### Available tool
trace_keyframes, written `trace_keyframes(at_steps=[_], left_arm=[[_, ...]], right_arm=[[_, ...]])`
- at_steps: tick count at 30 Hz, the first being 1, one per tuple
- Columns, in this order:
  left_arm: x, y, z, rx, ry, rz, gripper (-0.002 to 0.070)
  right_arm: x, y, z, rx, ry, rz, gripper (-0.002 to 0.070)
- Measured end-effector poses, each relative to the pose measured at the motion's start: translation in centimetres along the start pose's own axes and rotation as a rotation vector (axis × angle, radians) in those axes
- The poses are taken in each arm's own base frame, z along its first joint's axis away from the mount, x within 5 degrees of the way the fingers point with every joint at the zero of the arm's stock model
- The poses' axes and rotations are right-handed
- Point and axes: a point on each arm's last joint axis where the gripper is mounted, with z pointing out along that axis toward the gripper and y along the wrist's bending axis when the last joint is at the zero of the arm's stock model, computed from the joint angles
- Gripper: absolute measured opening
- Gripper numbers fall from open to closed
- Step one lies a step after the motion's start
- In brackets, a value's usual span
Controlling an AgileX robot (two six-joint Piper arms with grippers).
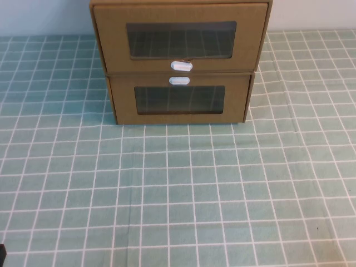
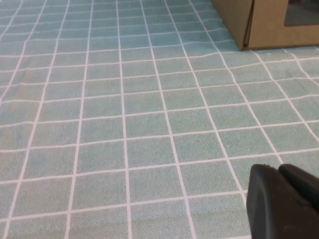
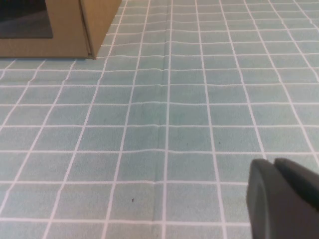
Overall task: Open the shoe box
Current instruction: 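Pull the top drawer of the cardboard box fully open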
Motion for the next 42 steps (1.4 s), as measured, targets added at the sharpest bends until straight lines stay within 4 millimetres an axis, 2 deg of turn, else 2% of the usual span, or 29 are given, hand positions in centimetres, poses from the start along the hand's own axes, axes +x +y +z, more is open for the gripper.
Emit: trace_keyframes(at_steps=[31, 38, 42], left_arm=[[-0.1, 0.0, 0.0, -0.001, -0.007, 0.0, -0.0005], [-1.2, 0.1, -0.1, -0.008, -0.134, -0.006, -0.0005], [-3.0, 0.2, -0.5, -0.022, -0.337, -0.02, -0.0005]], right_arm=[[0.0, 0.0, 0.0, 0.0, 0.0, 0.0, -0.0013], [-0.6, 0.0, 0.0, 0.001, -0.063, 0.0, -0.0013], [-2.4, 0.0, -0.3, 0.005, -0.263, 0.0, -0.0014]])
